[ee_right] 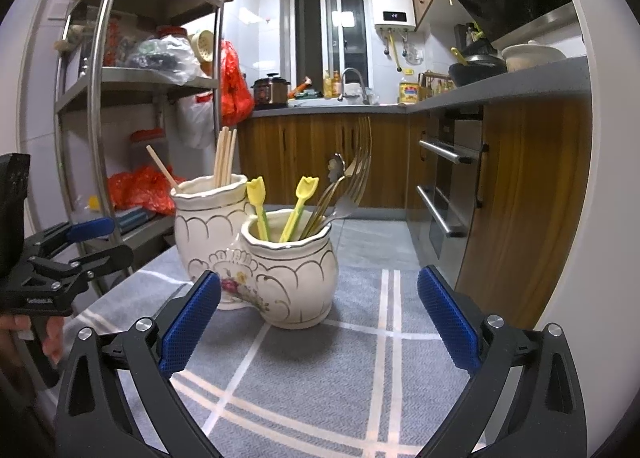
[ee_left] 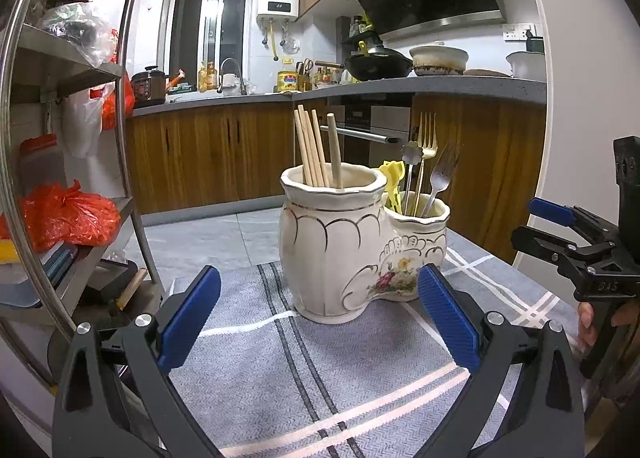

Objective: Organize utensils

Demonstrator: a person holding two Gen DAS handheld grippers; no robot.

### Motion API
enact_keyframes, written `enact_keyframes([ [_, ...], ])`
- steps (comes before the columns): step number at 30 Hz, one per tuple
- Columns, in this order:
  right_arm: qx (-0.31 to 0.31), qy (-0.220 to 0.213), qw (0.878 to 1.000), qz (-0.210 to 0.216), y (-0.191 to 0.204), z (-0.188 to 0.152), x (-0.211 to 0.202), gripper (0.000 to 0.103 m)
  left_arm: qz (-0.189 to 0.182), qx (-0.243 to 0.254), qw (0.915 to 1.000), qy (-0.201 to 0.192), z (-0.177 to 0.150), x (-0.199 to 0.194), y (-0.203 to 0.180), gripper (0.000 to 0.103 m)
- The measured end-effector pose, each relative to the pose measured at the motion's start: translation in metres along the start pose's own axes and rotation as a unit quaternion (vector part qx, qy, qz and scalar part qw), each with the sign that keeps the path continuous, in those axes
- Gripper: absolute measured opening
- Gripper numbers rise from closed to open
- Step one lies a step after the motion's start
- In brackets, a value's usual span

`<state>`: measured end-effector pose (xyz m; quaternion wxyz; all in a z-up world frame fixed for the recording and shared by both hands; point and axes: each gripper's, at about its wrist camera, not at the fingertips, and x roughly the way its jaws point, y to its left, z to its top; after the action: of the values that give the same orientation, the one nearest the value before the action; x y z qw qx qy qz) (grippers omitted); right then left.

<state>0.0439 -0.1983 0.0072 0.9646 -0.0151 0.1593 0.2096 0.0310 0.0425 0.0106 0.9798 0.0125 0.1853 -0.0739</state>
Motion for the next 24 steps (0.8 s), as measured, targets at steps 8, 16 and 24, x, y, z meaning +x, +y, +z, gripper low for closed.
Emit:
enact_keyframes([
  [8,-0.004,-0.003,1.000,-0.004,0.0013,0.0002,-0.0002,0.098,0.003,-0.021,0.9998,0.005,-0.0017,0.0020,0.0078,0.097],
  [16,-0.003,-0.003,1.000,-0.005,0.0006,-0.0001,-0.0005,0.098,0.003,-0.021,0.9998,0.002,-0.0018,0.0014,0.0086,0.097],
  [24,-0.003,-0.003,1.000,-0.005,-0.0001,-0.0002,-0.0006,0.098,0.001,-0.014,0.9999,-0.005,-0.0017,-0.0010,0.0074,0.097],
])
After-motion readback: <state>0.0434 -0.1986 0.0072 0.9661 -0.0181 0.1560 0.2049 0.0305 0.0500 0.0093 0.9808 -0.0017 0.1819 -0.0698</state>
